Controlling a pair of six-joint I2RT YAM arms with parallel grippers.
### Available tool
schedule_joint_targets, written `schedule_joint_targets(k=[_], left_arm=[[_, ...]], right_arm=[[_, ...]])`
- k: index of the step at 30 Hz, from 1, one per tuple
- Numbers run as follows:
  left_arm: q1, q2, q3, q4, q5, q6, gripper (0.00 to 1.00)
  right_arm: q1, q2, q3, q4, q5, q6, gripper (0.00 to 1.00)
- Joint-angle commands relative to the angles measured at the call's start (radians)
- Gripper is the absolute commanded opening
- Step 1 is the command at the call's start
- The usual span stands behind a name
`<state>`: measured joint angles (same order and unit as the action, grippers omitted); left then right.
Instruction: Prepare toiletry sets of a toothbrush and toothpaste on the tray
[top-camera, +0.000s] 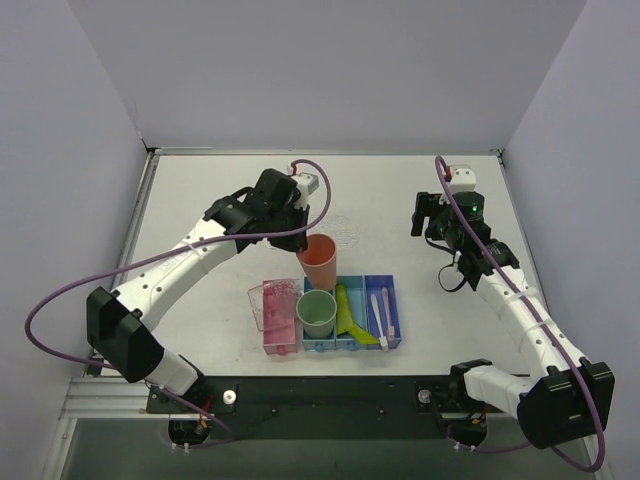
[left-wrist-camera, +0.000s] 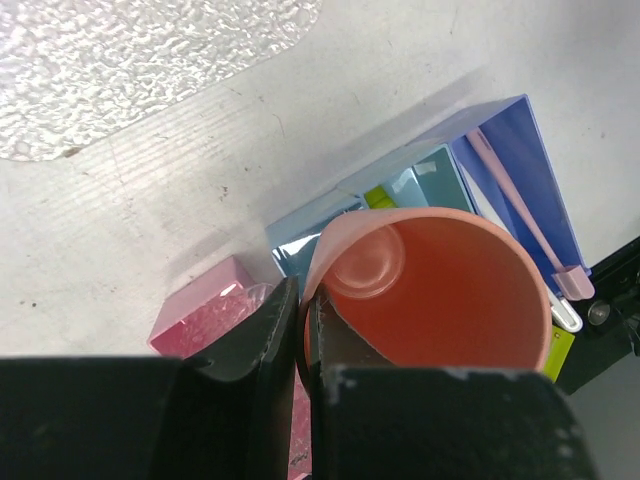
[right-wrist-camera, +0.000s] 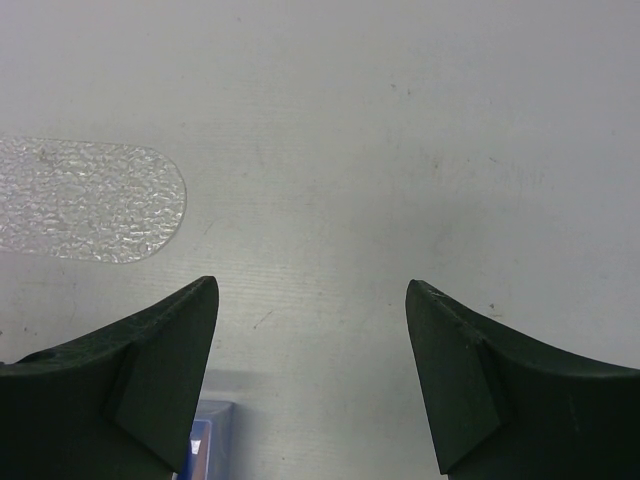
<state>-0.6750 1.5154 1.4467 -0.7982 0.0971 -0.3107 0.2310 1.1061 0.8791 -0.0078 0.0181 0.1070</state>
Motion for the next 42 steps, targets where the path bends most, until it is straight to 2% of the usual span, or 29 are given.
schedule_joint_targets(k=[1, 6, 10, 14, 17, 20, 28, 42], left_arm=[[0.005, -0.069, 0.072, -0.003, -0.083, 0.002, 0.00], [0.041, -0.115, 0.060, 0.071, -0.089, -0.011, 0.00], [0.130, -0.158, 0.015, 0.123, -0.089, -0.047, 0.00], [0.215, -0.182, -0.026, 0.183, -0.241, -0.108, 0.00], [0.235, -0.190, -0.039, 0.200, -0.394, -0.113, 0.00], [0.241, -0.173, -0.040, 0.203, -0.476, -0.108, 0.00], [0.308, -0.087, -0.081, 0.205, -0.508, -0.139, 0.00], [0.379, 0.112, -0.031, 0.298, -0.393, -0.142, 0.00]], right_arm=[[0.007, 0.008, 0.040, 0.012, 0.019, 0.022, 0.70], [0.005, 0.003, 0.038, 0.017, 0.048, 0.031, 0.71], [0.005, 0.000, 0.041, 0.015, 0.062, 0.028, 0.71], [0.005, -0.017, 0.044, 0.022, 0.095, 0.037, 0.70], [0.005, -0.034, 0.054, 0.026, 0.115, 0.039, 0.71], [0.007, -0.049, 0.069, 0.025, 0.132, 0.033, 0.71], [0.005, -0.045, 0.087, 0.034, 0.123, 0.065, 0.71], [0.007, 0.037, 0.135, 0.058, 0.118, 0.066, 0.71]])
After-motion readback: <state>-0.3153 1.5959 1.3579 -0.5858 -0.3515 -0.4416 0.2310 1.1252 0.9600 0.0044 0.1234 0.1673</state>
